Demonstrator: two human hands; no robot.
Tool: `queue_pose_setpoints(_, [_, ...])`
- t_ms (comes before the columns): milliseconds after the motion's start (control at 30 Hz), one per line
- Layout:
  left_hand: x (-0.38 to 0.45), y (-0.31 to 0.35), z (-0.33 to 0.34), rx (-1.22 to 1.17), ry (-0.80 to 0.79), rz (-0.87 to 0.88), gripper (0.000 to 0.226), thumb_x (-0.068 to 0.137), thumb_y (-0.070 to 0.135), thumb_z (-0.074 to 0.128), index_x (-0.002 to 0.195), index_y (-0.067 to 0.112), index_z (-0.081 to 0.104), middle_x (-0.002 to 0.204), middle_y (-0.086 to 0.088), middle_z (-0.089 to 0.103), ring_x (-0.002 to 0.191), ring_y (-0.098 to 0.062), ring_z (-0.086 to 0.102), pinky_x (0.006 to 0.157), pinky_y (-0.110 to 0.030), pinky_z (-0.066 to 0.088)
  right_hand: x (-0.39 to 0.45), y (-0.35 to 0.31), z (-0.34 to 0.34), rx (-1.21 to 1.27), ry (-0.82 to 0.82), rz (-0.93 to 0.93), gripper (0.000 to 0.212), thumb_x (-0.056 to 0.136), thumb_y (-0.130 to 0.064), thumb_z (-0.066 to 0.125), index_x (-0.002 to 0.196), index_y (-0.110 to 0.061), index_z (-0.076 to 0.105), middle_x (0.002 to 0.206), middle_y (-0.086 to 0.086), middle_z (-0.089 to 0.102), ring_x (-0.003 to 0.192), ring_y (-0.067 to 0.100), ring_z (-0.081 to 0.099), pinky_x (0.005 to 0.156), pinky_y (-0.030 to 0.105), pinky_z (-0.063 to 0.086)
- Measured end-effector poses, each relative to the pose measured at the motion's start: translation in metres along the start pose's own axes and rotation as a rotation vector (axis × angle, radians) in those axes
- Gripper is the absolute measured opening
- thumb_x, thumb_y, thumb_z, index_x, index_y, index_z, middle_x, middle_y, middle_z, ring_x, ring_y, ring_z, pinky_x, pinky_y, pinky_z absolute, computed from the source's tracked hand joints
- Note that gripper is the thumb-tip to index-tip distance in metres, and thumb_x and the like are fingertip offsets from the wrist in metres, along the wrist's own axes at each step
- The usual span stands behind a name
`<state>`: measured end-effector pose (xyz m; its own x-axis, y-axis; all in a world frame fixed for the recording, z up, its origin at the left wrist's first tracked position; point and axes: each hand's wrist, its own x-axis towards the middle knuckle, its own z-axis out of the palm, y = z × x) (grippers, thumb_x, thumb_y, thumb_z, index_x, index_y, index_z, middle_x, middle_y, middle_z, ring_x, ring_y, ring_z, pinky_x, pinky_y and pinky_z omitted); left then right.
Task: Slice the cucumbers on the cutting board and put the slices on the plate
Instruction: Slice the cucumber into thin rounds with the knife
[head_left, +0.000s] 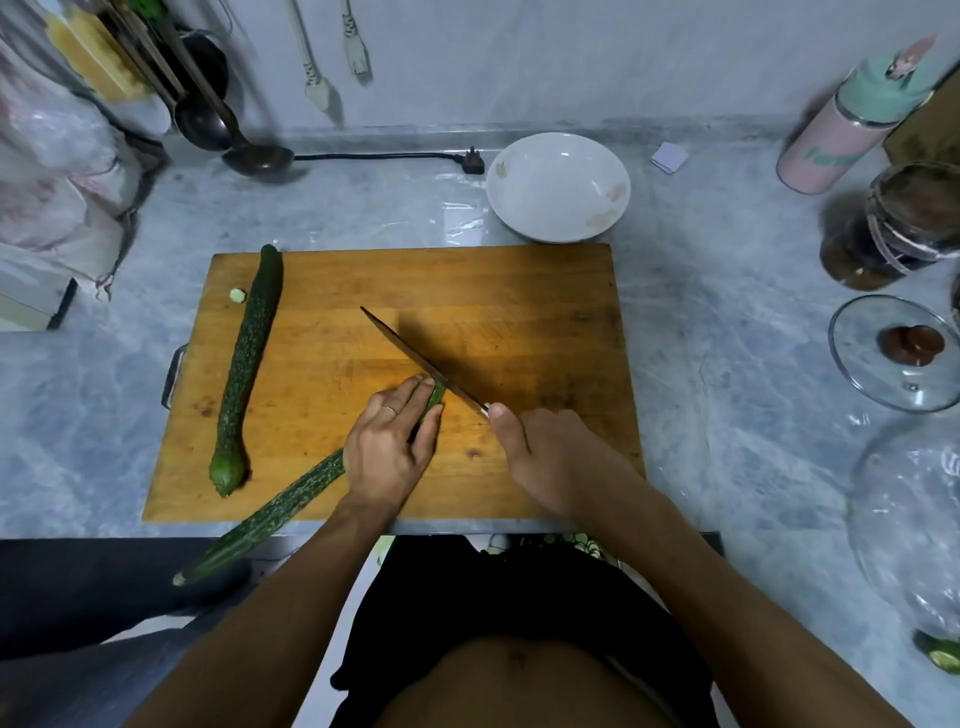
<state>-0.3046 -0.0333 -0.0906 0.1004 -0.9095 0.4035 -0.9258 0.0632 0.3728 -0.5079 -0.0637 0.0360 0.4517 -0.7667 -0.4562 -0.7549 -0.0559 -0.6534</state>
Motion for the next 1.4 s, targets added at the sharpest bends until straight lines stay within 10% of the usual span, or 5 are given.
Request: queue_pose_setpoints(1401, [-0.001,-0.004,-0.004,-0.092,-0.013,0.036,0.03,0.092,0.023,0.065,0.118,0.011,0.071,0.121,-0.005,0.069,0.107,-0.018,0.061,0.075,-0.028,0.054,-0.006,-0.014,0.015,-0.072,0.067,0.04,0.052,0.102,-0.057,0.018,0.079,-0.021,0.048,0.087,0.009,0.059,0.082,0.023,0.057,0.073,0.038,0.048])
